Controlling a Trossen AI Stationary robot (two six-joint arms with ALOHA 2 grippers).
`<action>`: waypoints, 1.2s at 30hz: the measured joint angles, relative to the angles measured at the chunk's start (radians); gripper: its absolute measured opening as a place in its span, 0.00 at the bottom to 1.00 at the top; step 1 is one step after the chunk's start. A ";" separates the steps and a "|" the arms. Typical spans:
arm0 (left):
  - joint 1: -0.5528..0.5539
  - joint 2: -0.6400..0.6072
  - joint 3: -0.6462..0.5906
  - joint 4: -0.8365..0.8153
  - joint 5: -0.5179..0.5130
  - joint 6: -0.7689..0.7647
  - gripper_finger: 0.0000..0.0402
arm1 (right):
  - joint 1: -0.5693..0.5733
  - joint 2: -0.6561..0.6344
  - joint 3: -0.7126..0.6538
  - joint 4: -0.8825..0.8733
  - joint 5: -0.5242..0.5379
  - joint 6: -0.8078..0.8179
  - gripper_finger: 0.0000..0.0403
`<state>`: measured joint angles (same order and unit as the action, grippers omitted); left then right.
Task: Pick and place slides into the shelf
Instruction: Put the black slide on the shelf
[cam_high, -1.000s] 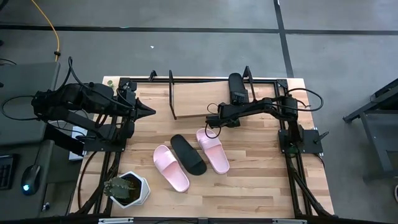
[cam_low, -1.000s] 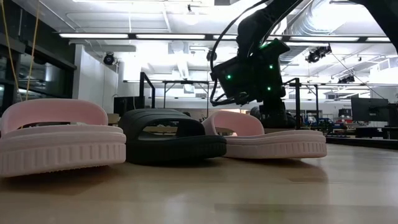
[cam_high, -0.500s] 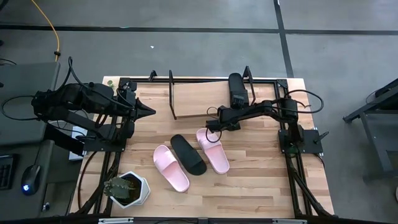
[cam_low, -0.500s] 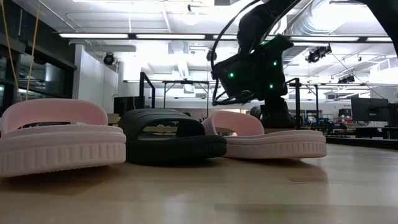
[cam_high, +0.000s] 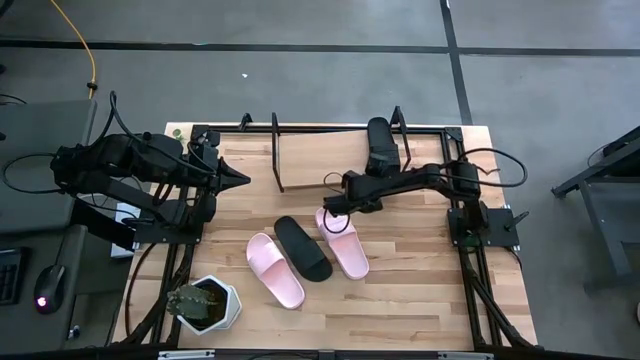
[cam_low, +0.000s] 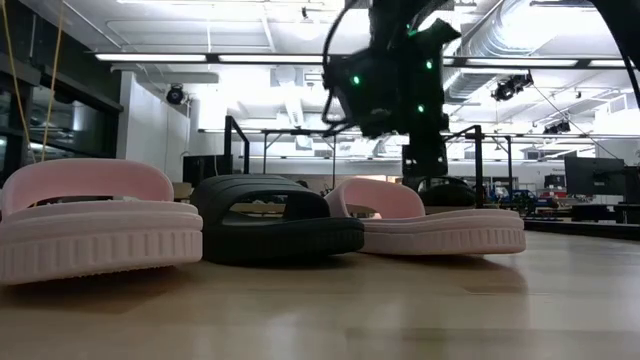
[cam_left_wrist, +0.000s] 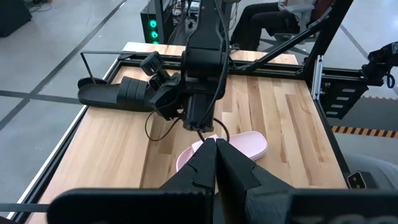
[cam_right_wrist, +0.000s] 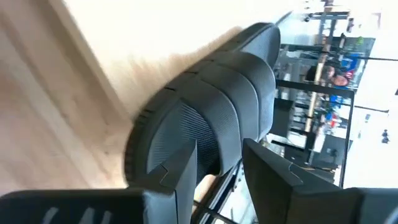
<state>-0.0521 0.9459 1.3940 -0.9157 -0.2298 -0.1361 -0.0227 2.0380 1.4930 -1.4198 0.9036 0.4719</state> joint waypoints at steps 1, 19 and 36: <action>0.000 0.000 0.000 0.000 0.000 0.000 0.00 | 0.006 0.000 0.013 -0.008 -0.007 0.000 0.30; 0.000 0.000 0.000 -0.100 -0.107 -0.004 0.00 | 0.079 0.000 0.163 -0.099 -0.149 -0.009 0.29; 0.000 -0.001 -0.125 -0.124 -0.103 -0.051 0.00 | 0.159 0.000 0.163 -0.064 -0.194 0.045 0.29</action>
<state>-0.0521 0.9451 1.2689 -1.0395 -0.3332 -0.1867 0.1360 2.0377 1.6558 -1.4834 0.7092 0.5165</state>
